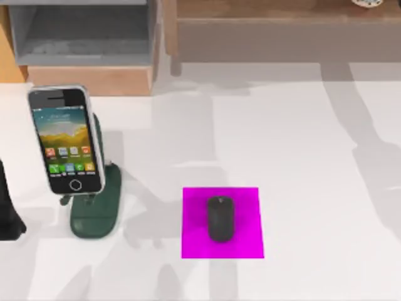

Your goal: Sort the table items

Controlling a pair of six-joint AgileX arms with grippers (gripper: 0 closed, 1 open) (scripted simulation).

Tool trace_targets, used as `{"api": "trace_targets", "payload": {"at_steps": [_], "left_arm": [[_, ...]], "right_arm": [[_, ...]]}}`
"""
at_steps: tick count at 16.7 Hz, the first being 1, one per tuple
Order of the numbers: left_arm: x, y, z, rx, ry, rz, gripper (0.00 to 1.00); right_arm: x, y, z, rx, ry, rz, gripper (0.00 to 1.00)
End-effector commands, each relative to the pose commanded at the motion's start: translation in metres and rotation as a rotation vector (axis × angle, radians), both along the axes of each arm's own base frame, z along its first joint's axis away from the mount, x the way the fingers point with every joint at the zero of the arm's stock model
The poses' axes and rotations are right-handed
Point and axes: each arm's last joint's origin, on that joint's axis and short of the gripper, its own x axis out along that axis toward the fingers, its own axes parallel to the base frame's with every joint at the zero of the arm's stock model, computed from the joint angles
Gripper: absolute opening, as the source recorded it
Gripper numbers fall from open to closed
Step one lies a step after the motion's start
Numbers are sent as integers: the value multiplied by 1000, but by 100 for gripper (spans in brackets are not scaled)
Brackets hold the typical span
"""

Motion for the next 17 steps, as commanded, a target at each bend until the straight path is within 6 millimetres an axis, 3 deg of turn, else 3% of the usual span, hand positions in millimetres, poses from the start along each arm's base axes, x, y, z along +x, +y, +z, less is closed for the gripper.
{"api": "trace_targets", "payload": {"at_steps": [11,17], "left_arm": [[0,0,0,0,0,0,100],[0,0,0,0,0,0,100]], "right_arm": [[0,0,0,0,0,0,98],[0,0,0,0,0,0,100]]}}
